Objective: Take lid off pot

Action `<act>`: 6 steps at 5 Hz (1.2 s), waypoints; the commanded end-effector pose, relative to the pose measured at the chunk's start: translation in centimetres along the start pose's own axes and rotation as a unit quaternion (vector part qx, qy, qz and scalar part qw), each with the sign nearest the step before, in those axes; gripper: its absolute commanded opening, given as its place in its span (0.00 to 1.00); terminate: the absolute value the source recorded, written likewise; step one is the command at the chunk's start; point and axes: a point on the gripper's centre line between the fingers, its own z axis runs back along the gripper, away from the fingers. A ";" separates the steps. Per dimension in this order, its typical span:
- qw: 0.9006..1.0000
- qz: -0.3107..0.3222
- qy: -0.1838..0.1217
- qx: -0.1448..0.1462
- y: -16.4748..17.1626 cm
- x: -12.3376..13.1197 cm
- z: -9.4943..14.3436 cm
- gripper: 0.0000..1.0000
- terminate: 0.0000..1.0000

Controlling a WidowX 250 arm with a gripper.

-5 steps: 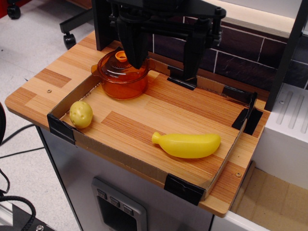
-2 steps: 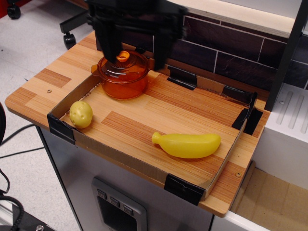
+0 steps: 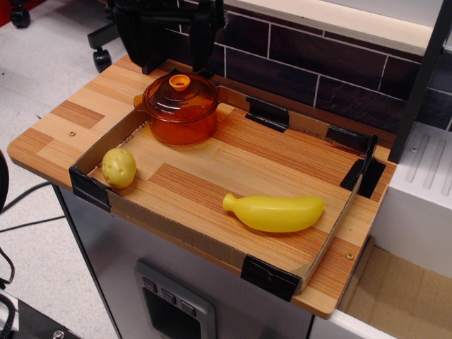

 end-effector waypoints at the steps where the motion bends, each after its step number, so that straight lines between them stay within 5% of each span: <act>1: 0.999 0.016 -0.039 -0.003 1.2 2.1 -2.1 1.00 0.00; 6: 0.996 0.071 -0.058 0.009 1.8 5.2 -5.7 1.00 0.00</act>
